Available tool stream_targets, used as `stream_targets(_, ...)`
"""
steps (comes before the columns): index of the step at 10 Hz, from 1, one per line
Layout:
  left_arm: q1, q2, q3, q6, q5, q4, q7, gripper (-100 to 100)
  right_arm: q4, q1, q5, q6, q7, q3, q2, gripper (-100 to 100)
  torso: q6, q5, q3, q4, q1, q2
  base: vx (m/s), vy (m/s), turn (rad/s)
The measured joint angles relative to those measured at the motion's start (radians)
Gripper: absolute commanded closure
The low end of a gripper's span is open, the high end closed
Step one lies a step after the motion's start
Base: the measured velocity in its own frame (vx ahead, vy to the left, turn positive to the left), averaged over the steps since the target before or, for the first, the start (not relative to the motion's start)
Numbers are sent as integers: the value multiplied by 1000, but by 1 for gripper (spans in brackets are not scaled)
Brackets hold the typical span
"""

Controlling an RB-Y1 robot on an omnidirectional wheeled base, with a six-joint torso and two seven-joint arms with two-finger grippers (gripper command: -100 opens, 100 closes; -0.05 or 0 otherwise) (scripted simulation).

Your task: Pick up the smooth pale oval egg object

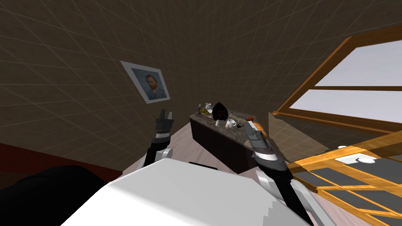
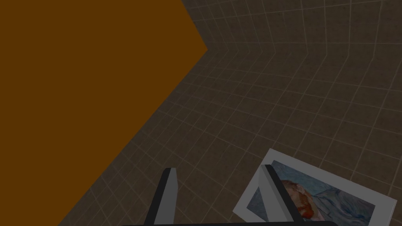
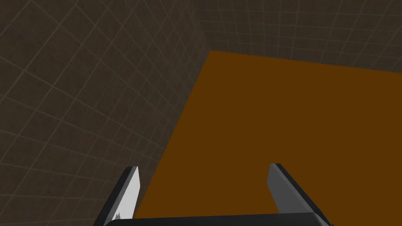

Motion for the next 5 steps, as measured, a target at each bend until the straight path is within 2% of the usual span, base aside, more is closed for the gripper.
stream_targets(4,0,0,0,0,0,0,0,0,11,18,116,-25,100,-50,-81,-100,0,1,0,0,3,0,-43,94,12)
stream_targets(5,0,0,0,0,0,0,0,0,15,23,139,-31,121,-55,-89,-100,0,0,-1,0,2,-1,-22,79,24)
